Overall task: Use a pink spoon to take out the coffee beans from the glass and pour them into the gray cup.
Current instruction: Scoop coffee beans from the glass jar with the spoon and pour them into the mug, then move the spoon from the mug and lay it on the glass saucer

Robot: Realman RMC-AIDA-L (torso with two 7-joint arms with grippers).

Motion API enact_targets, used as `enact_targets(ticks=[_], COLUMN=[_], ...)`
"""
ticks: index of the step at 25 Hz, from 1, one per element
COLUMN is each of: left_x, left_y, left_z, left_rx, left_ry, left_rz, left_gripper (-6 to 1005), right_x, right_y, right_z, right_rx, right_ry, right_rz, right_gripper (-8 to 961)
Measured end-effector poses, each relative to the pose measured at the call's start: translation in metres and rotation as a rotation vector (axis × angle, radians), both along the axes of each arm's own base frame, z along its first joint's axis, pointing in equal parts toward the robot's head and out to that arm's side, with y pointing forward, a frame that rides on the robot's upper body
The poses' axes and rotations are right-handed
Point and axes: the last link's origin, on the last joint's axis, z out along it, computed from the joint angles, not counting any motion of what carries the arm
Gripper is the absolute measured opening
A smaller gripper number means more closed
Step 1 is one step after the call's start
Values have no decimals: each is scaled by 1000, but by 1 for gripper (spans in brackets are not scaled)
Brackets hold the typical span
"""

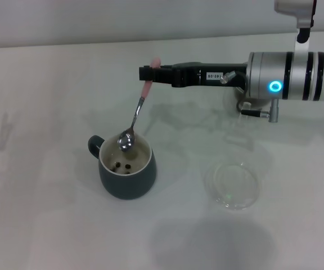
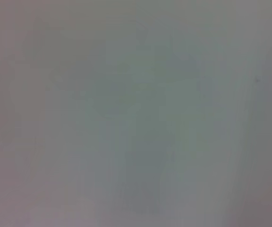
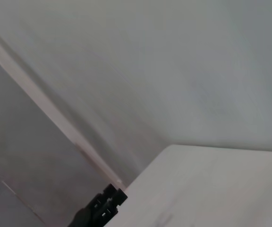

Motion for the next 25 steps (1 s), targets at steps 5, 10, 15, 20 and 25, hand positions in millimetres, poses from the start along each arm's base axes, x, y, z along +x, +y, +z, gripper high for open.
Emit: enact_targets(ticks=[5, 10, 15, 20, 25], left_x=[0, -2, -2, -4, -3], left_y=[0, 0, 0, -1, 0], left_z=[0, 2, 3, 3, 4], left_rx=[1, 10, 12, 14, 15], left_ry=[1, 0, -1, 2, 2], left_rz=[0, 9, 11, 15, 11], left_gripper=[834, 834, 834, 834, 834], right_x=[-4, 9, 44, 85, 115], right_y=[0, -6, -18, -31, -47], right_z=[10, 41, 81, 97, 96], right_rx=[14, 66, 132, 85, 52], right_ry=[55, 180, 215, 67, -10], right_rz=[7, -21, -66, -128, -182], right_gripper=[150, 150, 150, 150, 150])
